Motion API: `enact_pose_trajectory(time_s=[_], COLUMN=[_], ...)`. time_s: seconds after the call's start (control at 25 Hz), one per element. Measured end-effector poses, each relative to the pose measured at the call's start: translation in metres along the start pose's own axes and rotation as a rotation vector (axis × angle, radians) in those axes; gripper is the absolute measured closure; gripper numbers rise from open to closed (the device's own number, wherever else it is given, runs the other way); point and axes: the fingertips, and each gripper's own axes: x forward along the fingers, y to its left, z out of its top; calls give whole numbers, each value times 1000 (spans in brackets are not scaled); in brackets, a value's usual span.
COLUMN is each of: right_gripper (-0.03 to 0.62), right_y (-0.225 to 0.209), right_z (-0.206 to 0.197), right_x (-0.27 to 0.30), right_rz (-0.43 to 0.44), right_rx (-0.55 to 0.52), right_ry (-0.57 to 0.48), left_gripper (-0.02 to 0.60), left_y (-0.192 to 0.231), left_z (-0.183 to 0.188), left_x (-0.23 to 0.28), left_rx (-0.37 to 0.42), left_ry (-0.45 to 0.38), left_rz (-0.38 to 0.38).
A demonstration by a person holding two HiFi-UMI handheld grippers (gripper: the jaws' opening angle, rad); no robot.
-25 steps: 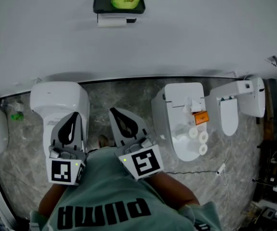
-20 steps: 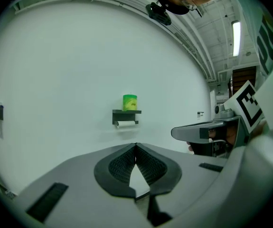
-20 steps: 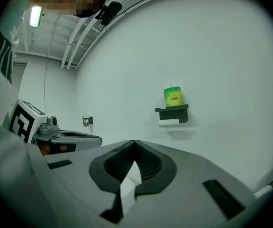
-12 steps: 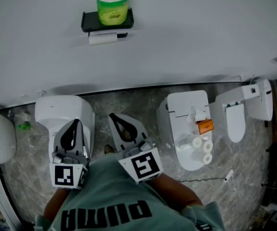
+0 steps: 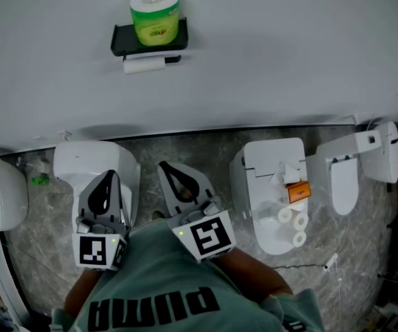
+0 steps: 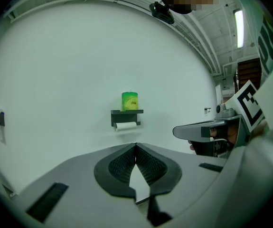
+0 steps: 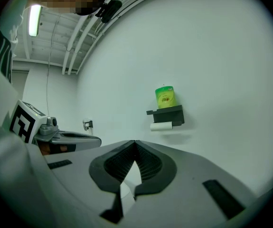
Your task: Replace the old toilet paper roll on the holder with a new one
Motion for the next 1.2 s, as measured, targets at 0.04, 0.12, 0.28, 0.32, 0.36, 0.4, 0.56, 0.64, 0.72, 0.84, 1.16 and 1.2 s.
enact_pose_trajectory(time_s=[0.04, 0.12, 0.28, 0.32, 0.36, 0.4, 0.56, 0.64, 0.72, 0.84, 1.16, 1.2], right_gripper=[591, 591, 591, 591, 591, 591, 591, 591, 591, 591, 591, 591], right_y=[-3, -9, -24, -27, -31, -34, -43, -49, -55, -60, -65, -67], right_z=[1, 2, 0, -1, -1, -1, 0, -1, -3, -6, -20, -19], right_x=[1, 2, 4, 3, 3, 3, -1, -4, -6, -7, 3, 3], right_rz=[5, 15, 32, 36, 39, 43, 60, 61, 57, 57, 52, 44], right_rx=[1, 3, 9, 9, 9, 8, 2, 17, 33, 50, 56, 58], right_ry=[-2, -6, -6, -5, -6, -6, -11, -14, -13, -12, 36, 38], left_gripper=[577, 577, 577, 577, 577, 577, 577, 577, 577, 577, 577, 577], left_y=[-1, -3, -10, -12, -14, -16, -28, -35, -40, -44, -42, -41], left_z=[1, 3, 5, 4, 4, 3, 3, 2, 1, -1, -13, -15], left_x=[2, 7, 18, 21, 23, 25, 33, 37, 40, 42, 57, 59], left_rx=[3, 10, 13, 14, 17, 20, 13, 17, 24, 29, 20, 23], left_ry=[1, 0, 2, 6, 10, 12, 11, 19, 29, 49, 65, 80], left_rz=[5, 14, 33, 37, 40, 42, 49, 44, 38, 40, -12, -16])
